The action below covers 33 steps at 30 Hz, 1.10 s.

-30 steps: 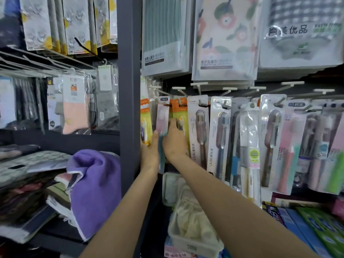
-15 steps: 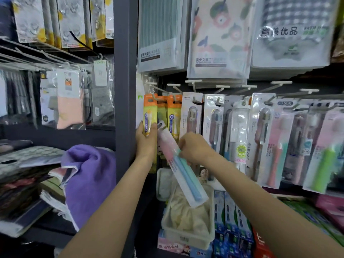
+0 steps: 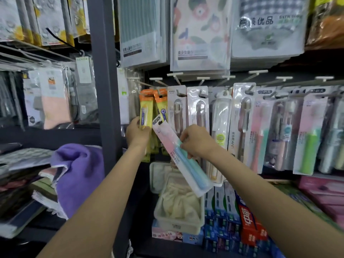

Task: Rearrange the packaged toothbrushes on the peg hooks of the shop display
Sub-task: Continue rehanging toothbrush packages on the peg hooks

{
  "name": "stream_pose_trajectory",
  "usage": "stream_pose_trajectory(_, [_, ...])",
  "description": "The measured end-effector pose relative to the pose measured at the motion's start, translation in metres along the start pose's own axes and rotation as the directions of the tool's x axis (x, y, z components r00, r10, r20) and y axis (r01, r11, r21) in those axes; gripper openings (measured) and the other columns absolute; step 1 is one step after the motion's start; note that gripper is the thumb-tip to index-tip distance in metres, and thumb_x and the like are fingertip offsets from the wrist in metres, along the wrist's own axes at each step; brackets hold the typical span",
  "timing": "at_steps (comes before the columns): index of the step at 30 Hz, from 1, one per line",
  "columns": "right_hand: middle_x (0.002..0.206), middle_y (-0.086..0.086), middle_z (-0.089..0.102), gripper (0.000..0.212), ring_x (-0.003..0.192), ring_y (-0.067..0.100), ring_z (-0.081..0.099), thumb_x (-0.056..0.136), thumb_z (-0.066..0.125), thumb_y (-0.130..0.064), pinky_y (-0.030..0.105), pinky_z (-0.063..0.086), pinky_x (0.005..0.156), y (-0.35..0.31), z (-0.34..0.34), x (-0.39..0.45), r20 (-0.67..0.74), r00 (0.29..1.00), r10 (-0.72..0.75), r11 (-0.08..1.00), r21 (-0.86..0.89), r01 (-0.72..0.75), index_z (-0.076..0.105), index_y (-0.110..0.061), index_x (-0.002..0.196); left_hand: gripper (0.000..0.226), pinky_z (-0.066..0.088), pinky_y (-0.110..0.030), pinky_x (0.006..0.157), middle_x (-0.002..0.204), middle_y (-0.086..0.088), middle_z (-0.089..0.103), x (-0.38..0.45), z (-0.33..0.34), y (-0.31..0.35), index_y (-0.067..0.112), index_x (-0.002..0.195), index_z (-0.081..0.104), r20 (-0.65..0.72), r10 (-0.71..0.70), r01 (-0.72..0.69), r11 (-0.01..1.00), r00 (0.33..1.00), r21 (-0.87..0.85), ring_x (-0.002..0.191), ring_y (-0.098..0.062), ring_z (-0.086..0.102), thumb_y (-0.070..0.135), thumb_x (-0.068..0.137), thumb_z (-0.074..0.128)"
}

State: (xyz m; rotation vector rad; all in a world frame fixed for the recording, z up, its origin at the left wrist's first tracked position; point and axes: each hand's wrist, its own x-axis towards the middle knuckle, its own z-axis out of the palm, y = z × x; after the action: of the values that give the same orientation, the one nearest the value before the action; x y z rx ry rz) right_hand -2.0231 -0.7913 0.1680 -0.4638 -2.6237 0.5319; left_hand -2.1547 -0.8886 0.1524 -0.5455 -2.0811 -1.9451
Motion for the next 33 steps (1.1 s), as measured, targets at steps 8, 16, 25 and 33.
stream_pose_trajectory(8, [0.080,0.013,0.053,0.015,0.085,0.030,0.063,0.084,0.052,0.002,0.033,0.050,0.065,-0.016,0.021,-0.001,-0.022,1.000,0.012,0.999,-0.049,-0.013,0.048,-0.006,0.072,0.020,0.040,-0.022,0.068,0.098,-0.002,0.052,-0.002,-0.010,-0.010,0.018,0.100,0.051,-0.048,-0.061,0.059,0.997,0.997,-0.047,0.089,-0.019,0.049,0.001,0.089,0.050])
stream_pose_trajectory(16, [0.108,0.021,0.059,0.013,0.102,0.036,0.058,0.084,0.048,0.007,0.036,0.046,0.077,-0.032,0.020,-0.002,0.042,0.999,-0.024,0.950,-0.309,0.036,0.047,-0.002,0.074,0.034,0.042,-0.027,0.076,0.117,-0.007,0.055,-0.022,-0.006,-0.027,0.011,0.124,0.047,0.019,-0.094,0.094,0.995,0.995,-0.034,0.097,-0.022,0.054,0.007,0.090,0.051])
stream_pose_trajectory(25, [0.069,0.014,0.064,0.006,0.045,0.014,0.060,0.088,0.056,0.001,0.021,0.045,0.037,-0.007,0.002,-0.028,0.170,0.982,0.079,0.990,0.103,-0.098,0.061,-0.001,0.090,0.039,0.045,-0.029,0.087,0.115,-0.006,0.057,-0.055,-0.018,-0.026,0.012,0.125,0.047,0.142,-0.005,0.029,0.986,0.990,-0.162,0.097,-0.015,0.055,0.011,0.088,0.059])
stream_pose_trajectory(33, [0.073,0.012,0.061,0.007,0.057,0.018,0.056,0.085,0.061,-0.001,0.019,0.045,0.044,0.023,-0.027,-0.070,0.023,1.000,0.003,0.896,0.444,-0.013,0.058,-0.006,0.081,0.015,0.050,-0.040,0.089,0.104,-0.013,0.067,-0.084,0.003,0.025,0.012,0.099,0.066,0.262,0.148,-0.035,0.920,0.954,-0.391,0.096,-0.028,0.062,0.018,0.091,0.055])
